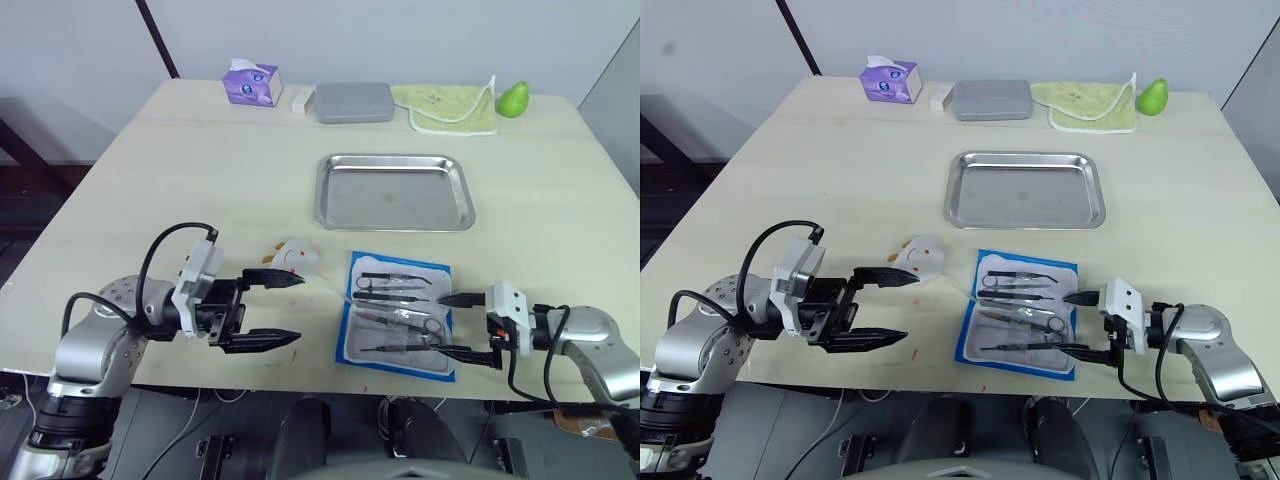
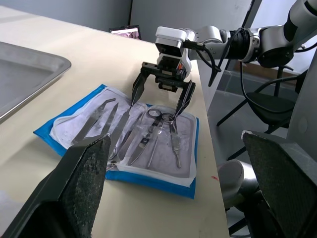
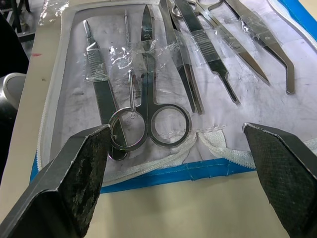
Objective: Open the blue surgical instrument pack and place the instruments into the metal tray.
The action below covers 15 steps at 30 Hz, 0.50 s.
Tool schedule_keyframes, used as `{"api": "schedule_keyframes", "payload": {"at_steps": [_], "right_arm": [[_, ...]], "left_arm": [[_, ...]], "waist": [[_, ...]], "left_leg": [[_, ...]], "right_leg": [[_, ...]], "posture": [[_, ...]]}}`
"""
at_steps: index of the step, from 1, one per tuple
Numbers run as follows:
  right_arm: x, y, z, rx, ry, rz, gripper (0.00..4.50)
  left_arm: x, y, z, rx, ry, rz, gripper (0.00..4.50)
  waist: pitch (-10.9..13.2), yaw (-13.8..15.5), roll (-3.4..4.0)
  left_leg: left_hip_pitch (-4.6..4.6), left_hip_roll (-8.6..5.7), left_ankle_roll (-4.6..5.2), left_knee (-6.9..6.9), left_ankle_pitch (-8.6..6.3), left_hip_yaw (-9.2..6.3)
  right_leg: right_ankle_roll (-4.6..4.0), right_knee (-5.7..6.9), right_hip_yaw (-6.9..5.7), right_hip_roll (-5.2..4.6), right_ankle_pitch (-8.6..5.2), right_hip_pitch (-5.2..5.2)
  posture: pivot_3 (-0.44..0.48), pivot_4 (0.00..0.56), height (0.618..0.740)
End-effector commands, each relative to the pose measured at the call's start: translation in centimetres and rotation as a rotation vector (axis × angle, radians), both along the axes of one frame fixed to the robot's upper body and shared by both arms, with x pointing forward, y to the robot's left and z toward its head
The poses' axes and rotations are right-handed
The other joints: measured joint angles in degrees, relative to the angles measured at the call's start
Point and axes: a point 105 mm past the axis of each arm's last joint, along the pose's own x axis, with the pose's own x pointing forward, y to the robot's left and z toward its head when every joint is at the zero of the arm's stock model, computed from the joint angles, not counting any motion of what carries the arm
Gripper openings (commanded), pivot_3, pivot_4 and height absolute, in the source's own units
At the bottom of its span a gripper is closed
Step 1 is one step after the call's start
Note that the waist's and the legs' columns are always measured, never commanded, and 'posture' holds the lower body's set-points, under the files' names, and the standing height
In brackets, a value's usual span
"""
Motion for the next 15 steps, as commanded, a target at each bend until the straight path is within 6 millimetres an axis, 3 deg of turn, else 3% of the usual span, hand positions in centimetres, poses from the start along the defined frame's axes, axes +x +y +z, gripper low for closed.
{"api": "schedule_keyframes", "payload": {"at_steps": [1,15], "right_arm": [[-1.16,-0.16,-2.5,-0.041,0.088,0.022,4.44],[-0.96,0.42,-3.1,-0.01,0.055,0.056,4.44]], "left_arm": [[-0.31,-0.42,0.43,-0.006,-0.032,-0.027,4.5],[0.13,-0.44,0.38,-0.005,-0.036,-0.035,4.5]], "waist": [[-0.01,0.0,-0.01],[-0.09,-0.13,-0.12]], "left_leg": [[0.01,0.0,0.0,0.0,0.0,0.0],[0.1,0.04,0.0,-0.01,0.0,0.0]], "right_leg": [[0.0,0.0,0.0,0.0,0.0,0.01],[-0.02,0.01,0.03,0.07,-0.01,0.07]], "posture": [[0.0,0.15,0.738],[0.0,0.15,0.738]]}}
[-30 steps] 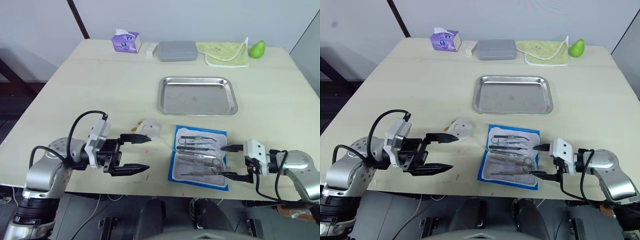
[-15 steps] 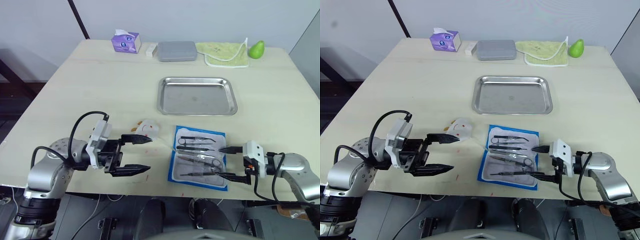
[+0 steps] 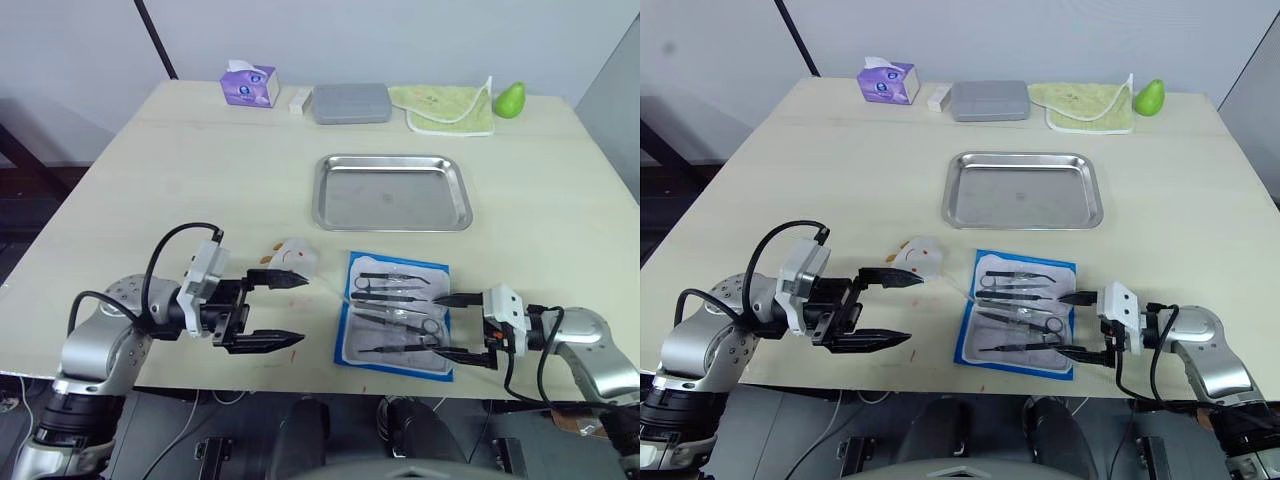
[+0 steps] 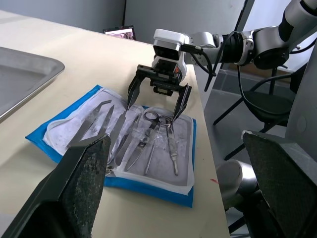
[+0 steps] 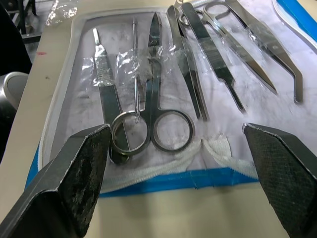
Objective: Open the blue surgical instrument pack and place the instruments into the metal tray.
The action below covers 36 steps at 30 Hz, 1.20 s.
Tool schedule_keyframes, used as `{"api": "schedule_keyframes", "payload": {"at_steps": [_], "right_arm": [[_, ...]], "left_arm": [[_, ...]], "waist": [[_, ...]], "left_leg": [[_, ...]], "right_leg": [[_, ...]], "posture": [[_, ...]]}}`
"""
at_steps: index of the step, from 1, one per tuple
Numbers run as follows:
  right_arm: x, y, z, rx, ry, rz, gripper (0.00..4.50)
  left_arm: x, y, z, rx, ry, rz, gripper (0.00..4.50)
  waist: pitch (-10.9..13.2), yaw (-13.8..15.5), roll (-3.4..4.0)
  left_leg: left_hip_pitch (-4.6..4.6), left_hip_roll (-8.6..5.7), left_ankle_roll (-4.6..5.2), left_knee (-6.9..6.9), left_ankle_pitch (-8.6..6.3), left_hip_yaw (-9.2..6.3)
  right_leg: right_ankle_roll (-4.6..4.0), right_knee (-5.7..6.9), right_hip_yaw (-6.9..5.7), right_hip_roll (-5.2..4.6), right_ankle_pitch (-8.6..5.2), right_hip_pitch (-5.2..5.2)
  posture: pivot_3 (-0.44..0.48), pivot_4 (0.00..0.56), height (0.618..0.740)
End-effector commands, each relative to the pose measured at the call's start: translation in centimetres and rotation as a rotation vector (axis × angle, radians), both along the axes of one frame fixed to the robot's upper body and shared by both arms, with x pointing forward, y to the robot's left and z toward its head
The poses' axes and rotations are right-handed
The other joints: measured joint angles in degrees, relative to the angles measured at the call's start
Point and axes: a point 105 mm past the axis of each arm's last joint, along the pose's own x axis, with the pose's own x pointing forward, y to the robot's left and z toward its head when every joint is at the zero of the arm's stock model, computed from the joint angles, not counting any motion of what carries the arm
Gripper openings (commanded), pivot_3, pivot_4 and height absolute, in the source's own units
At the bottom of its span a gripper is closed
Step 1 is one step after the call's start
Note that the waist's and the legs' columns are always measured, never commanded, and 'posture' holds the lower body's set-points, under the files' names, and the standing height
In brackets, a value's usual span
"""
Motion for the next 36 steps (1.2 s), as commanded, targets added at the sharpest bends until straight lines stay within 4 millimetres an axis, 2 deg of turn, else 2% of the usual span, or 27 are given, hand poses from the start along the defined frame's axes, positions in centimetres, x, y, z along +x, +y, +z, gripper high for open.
{"api": "schedule_keyframes", "payload": {"at_steps": [1,9,17,20,23,25,30,34,35,36], "right_arm": [[-0.9,-0.1,-2.3,-0.044,0.093,0.012,4.44],[-1.1,-0.5,-2.3,-0.058,0.087,0.015,4.44],[-1.1,-0.8,-4.1,-0.09,0.106,-0.017,4.44],[-1.1,-0.8,-4.6,-0.093,0.114,-0.017,4.44],[-1.2,-0.9,-4.8,-0.092,0.118,-0.023,4.44],[-1.1,-0.9,-4.8,-0.088,0.116,-0.027,4.44],[-1.1,-0.7,-4.7,-0.081,0.109,-0.03,4.44],[-1.1,-0.5,-4.6,-0.079,0.102,-0.033,4.5],[-1.1,-0.5,-4.5,-0.08,0.1,-0.034,4.5],[-1.1,-0.5,-4.5,-0.08,0.098,-0.035,4.5]], "left_arm": [[0.1,-0.1,0.5,-0.007,-0.03,-0.017,4.5],[0.1,0.0,0.5,-0.008,-0.032,-0.019,4.5],[0.8,0.1,0.5,0.006,-0.017,0.012,4.5],[1.4,0.0,0.6,0.036,-0.054,0.034,4.5],[2.5,-0.8,0.4,0.101,-0.109,0.08,4.5],[3.1,-1.6,0.5,0.122,-0.078,0.09,4.5],[6.1,-4.3,-0.2,0.243,-0.126,0.123,4.5],[7.0,-6.4,-1.2,0.299,-0.132,0.06,3.31],[7.2,-6.7,-1.5,0.314,-0.138,0.054,2.7],[7.5,-7.1,-1.7,0.326,-0.142,0.055,2.3]], "waist": [[0.0,0.0,0.0],[0.0,0.05,0.0],[-0.15,0.08,-0.21],[-0.24,-0.07,-0.38],[-0.35,0.03,-0.55],[-0.4,0.04,-0.63],[-0.5,0.11,-0.76],[-0.52,-0.19,-0.74],[-0.52,-0.25,-0.74],[-0.52,-0.28,-0.74]], "left_leg": [[0.0,0.0,0.0,0.0,0.0,0.0],[0.01,0.0,0.0,0.0,0.0,0.01],[0.06,0.0,0.0,-0.01,0.0,0.0],[0.4,0.01,0.0,-0.14,0.0,0.08],[0.89,0.01,-0.01,-0.31,-0.01,0.09],[1.02,0.01,-0.01,-0.35,-0.01,0.1],[1.01,0.0,-0.01,-0.36,-0.01,0.09],[1.03,0.0,-0.01,-0.37,-0.01,0.11],[1.03,0.0,-0.01,-0.38,-0.01,0.11],[1.03,0.0,-0.01,-0.38,-0.01,0.1]], "right_leg": [[0.0,0.0,0.0,0.0,0.0,0.0],[-0.01,0.0,0.0,0.0,0.0,0.01],[-0.01,0.0,-0.01,0.0,-0.01,0.04],[-0.06,-0.02,0.07,0.01,-0.04,0.29],[-0.17,-0.08,0.06,0.0,-0.12,0.69],[-0.28,-0.08,0.08,0.0,-0.18,0.8],[-0.16,-0.08,0.08,0.02,-0.1,0.8],[-0.16,-0.07,0.15,0.07,-0.11,0.8],[-0.17,-0.07,0.16,0.08,-0.11,0.8],[-0.17,-0.07,0.16,0.09,-0.11,0.79]], "posture": [[0.0,0.15,0.738],[0.0,0.15,0.738],[0.0,0.15,0.738],[0.0,0.15,0.738],[0.0,0.15,0.738],[0.0,0.15,0.738],[0.0,0.15,0.738],[0.0,0.15,0.738],[0.0,0.15,0.738],[0.0,0.15,0.738]]}}
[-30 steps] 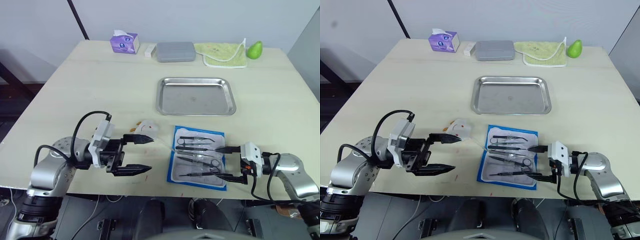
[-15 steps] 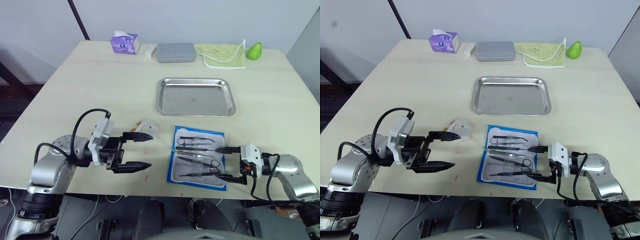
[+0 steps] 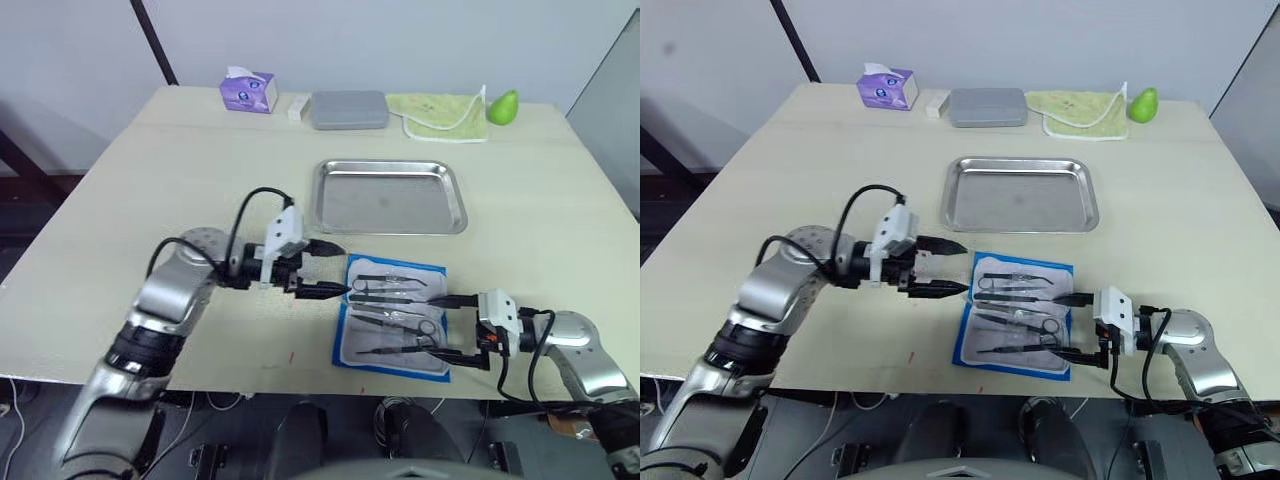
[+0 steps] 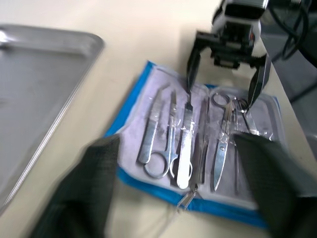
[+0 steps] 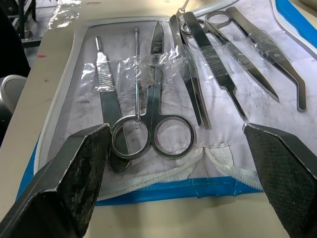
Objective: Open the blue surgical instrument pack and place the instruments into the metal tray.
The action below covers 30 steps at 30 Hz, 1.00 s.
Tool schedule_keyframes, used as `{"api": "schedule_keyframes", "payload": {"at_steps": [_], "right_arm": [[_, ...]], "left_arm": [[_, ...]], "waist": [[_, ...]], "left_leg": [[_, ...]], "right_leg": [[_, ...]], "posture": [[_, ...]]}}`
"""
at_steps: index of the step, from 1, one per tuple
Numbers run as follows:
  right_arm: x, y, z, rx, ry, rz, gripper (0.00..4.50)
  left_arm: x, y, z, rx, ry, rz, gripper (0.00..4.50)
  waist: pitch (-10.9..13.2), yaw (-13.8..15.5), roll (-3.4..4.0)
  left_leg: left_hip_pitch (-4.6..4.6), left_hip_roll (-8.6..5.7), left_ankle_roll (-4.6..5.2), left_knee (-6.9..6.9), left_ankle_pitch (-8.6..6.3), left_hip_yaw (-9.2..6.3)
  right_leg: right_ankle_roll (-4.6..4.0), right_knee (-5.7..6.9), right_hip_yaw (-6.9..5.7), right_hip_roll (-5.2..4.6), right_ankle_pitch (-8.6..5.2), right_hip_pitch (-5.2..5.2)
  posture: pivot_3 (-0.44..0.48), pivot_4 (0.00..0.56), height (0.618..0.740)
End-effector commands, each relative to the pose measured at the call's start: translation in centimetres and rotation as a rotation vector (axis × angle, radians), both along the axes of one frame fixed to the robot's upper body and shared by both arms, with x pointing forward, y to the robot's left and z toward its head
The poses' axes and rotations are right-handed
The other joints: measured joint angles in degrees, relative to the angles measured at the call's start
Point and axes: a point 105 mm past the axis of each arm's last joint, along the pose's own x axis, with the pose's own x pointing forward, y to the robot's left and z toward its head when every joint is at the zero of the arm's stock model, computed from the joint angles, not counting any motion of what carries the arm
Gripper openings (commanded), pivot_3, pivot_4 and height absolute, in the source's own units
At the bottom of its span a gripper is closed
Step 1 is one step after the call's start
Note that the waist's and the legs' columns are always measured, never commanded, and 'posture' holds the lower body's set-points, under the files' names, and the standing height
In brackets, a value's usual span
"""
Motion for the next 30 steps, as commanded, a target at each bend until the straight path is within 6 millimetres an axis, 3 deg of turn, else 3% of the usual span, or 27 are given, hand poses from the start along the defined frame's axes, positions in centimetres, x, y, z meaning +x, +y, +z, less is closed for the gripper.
{"api": "schedule_keyframes", "payload": {"at_steps": [1,12,27,30], "right_arm": [[-1.3,-0.9,-3.5,-0.115,0.119,-0.037,4.5],[-1.6,-0.5,-3.3,-0.109,0.116,-0.05,4.5],[-1.6,-0.1,-3.3,-0.109,0.117,-0.053,4.5],[-1.6,-0.1,-3.3,-0.109,0.119,-0.053,4.5]], "left_arm": [[0.7,-1.0,-0.5,0.053,-0.031,-0.015,2.3],[2.6,-3.6,-1.9,0.124,-0.078,-0.02,2.3],[3.7,-4.7,-4.4,0.232,-0.075,-0.013,2.3],[3.7,-4.7,-4.6,0.243,-0.068,-0.017,1.63]], "waist": [[0.0,-0.03,0.0],[0.0,-0.2,0.0],[0.0,-0.71,0.0],[0.0,-0.89,0.0]], "left_leg": [[0.0,0.0,0.0,0.0,0.0,-0.01],[-0.02,0.0,0.0,-0.02,0.0,-0.01],[-0.02,0.0,0.0,-0.05,0.0,-0.04],[-0.02,0.0,0.0,-0.07,0.0,-0.04]], "right_leg": [[0.0,0.0,0.0,0.0,0.0,0.0],[0.0,0.0,0.0,0.0,0.0,-0.01],[-0.01,0.0,-0.02,0.01,-0.01,-0.01],[-0.02,0.0,-0.01,0.02,-0.01,-0.01]], "posture": [[0.0,0.15,0.738],[0.0,0.15,0.738],[0.0,0.15,0.738],[0.0,0.15,0.738]]}}
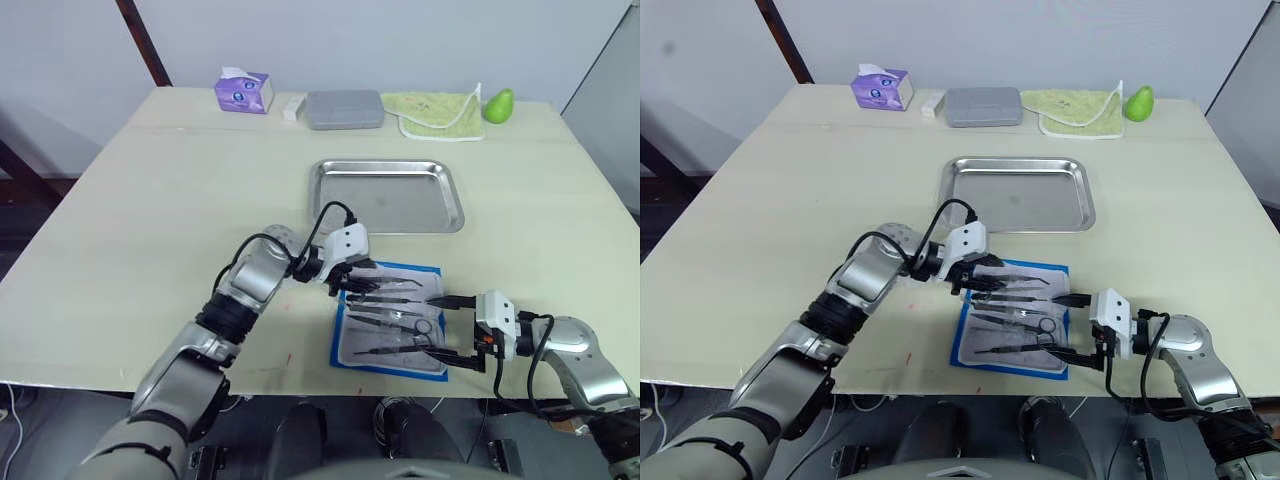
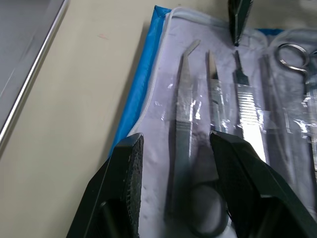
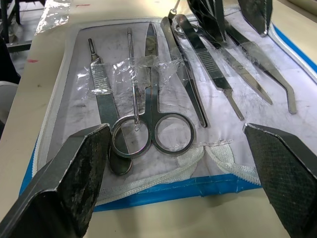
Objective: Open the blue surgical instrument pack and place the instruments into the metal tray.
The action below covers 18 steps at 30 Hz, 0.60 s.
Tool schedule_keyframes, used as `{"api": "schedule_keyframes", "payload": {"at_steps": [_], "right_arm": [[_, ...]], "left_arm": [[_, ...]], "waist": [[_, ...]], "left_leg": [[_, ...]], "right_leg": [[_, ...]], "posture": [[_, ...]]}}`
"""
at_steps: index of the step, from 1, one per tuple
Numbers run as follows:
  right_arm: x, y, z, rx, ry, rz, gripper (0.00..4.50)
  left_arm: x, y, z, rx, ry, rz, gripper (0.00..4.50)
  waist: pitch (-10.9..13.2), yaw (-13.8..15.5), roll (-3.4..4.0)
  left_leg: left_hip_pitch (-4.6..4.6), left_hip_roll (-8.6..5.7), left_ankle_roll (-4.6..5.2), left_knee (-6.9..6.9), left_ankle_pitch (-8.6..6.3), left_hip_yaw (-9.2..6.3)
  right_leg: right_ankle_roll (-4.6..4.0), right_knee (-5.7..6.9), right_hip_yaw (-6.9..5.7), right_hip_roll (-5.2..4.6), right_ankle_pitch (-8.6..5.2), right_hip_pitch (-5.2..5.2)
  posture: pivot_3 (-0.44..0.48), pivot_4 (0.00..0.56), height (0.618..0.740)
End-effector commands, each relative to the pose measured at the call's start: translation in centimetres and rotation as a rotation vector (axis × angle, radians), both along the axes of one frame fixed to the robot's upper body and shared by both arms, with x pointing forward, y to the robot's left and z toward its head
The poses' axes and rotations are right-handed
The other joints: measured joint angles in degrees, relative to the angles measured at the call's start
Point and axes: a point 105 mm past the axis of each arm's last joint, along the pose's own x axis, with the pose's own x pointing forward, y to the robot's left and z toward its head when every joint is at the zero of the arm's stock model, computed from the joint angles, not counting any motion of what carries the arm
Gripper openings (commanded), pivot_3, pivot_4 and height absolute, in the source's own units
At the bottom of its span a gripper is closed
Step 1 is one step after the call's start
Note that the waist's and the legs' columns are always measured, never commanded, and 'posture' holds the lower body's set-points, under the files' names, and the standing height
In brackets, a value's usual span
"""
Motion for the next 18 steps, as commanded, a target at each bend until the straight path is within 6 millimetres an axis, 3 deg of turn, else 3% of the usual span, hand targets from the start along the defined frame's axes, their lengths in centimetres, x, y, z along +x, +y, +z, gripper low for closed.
{"api": "schedule_keyframes", "payload": {"at_steps": [1,2,5,11,18], "right_arm": [[-1.4,-0.5,-3.4,-0.11,0.123,-0.007,4.5],[-1.4,-0.5,-3.4,-0.11,0.124,-0.007,4.5],[-1.3,-0.5,-3.4,-0.11,0.126,-0.007,4.5],[-1.3,-0.4,-3.5,-0.11,0.128,-0.006,4.5],[-1.1,-0.1,-3.7,-0.127,0.141,0.008,4.5]], "left_arm": [[0.0,-0.3,-0.1,0.016,-0.003,-0.013,1.23],[0.0,-0.4,-0.1,0.023,0.0,-0.019,0.68],[0.1,-0.2,-0.4,0.052,-0.012,-0.029,0.08],[-0.1,-0.1,-0.6,0.065,-0.012,-0.052,0.08],[0.1,-0.5,1.5,0.054,-0.022,-0.081,0.08]], "waist": [[0.0,-0.11,0.0],[0.0,-0.1,0.0],[-0.01,-0.08,0.0],[-0.01,-0.1,0.0],[0.0,-0.24,0.0]], "left_leg": [[0.0,0.0,0.0,-0.01,0.0,0.0],[0.0,0.0,0.0,-0.02,0.0,-0.01],[0.0,0.0,0.0,-0.02,0.0,-0.01],[0.01,0.0,0.0,-0.02,0.0,-0.01],[0.01,0.0,0.0,-0.03,0.0,-0.01]], "right_leg": [[0.0,0.0,0.0,0.0,0.0,0.0],[-0.01,0.0,0.0,0.0,-0.01,0.0],[-0.01,0.0,-0.02,-0.01,0.0,0.0],[-0.01,0.0,-0.01,-0.01,-0.01,0.01],[-0.01,0.0,-0.01,0.0,-0.01,0.0]], "posture": [[0.0,0.15,0.738],[0.0,0.15,0.738],[0.0,0.15,0.738],[0.0,0.15,0.738],[0.0,0.15,0.738]]}}
